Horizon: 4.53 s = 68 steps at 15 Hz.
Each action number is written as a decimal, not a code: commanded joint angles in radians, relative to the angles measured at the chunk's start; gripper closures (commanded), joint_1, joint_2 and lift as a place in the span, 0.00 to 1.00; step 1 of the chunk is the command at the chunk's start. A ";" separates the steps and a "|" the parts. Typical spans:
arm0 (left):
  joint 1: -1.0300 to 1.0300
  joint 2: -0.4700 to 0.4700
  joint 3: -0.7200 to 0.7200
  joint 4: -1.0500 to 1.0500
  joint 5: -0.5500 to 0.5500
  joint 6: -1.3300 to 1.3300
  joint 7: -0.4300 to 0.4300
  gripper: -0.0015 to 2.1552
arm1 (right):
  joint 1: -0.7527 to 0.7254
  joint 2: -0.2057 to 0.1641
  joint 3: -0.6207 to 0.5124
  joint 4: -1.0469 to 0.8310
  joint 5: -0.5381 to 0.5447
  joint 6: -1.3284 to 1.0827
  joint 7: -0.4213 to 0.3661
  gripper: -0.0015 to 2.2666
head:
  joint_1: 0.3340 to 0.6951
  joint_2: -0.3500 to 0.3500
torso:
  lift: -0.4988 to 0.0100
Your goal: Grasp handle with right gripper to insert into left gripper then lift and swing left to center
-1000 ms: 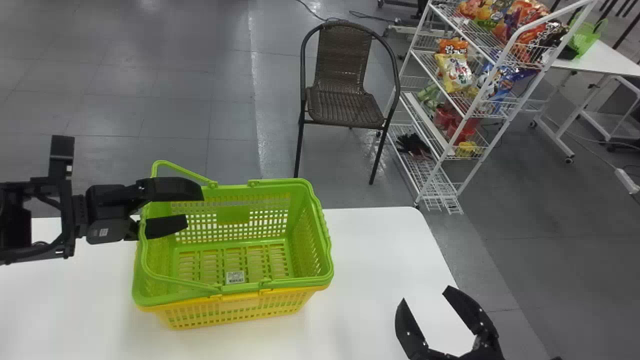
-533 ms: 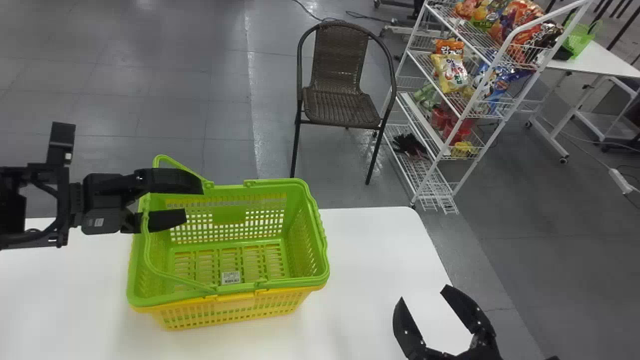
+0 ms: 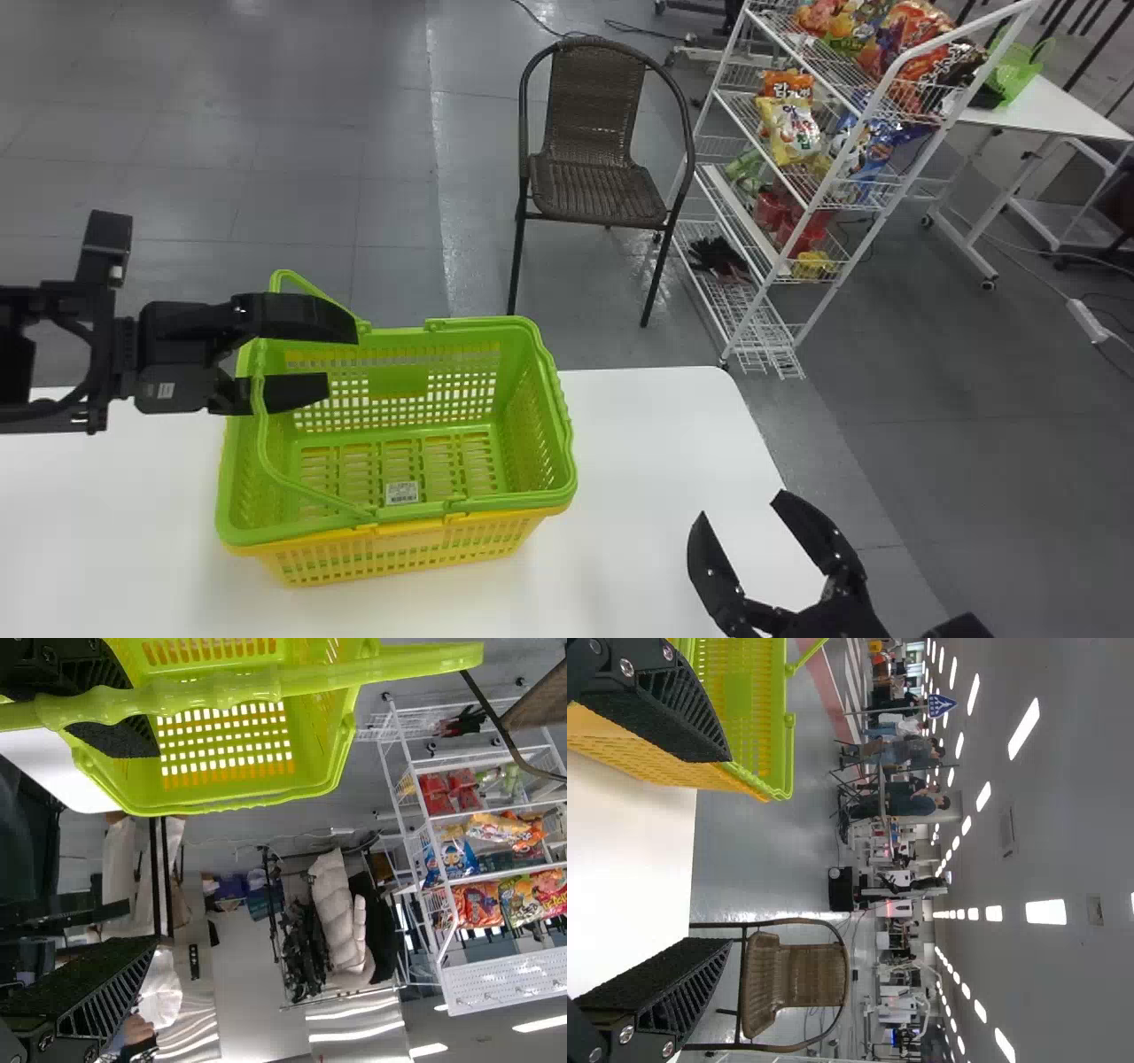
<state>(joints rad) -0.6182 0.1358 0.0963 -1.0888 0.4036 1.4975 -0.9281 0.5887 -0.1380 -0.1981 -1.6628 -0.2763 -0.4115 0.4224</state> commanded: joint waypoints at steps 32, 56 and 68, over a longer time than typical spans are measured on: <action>-0.020 -0.036 -0.036 -0.005 0.018 0.020 0.002 0.02 | -0.434 -0.080 0.206 0.206 0.390 0.383 -0.139 1.00 | 1.00 0.19 | 0.98; -0.012 -0.035 -0.035 -0.007 0.024 0.024 -0.002 0.02 | -0.564 -0.100 0.333 0.327 0.447 0.423 -0.160 1.00 | 1.00 0.26 | 0.98; -0.008 -0.038 -0.035 -0.023 0.040 0.042 0.000 0.02 | -0.529 -0.101 0.325 0.235 0.413 0.460 -0.157 1.00 | 1.00 0.26 | 0.98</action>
<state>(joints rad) -0.6250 0.0989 0.0613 -1.1045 0.4421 1.5326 -0.9294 0.0519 -0.2392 0.1288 -1.4106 0.1391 0.0408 0.2652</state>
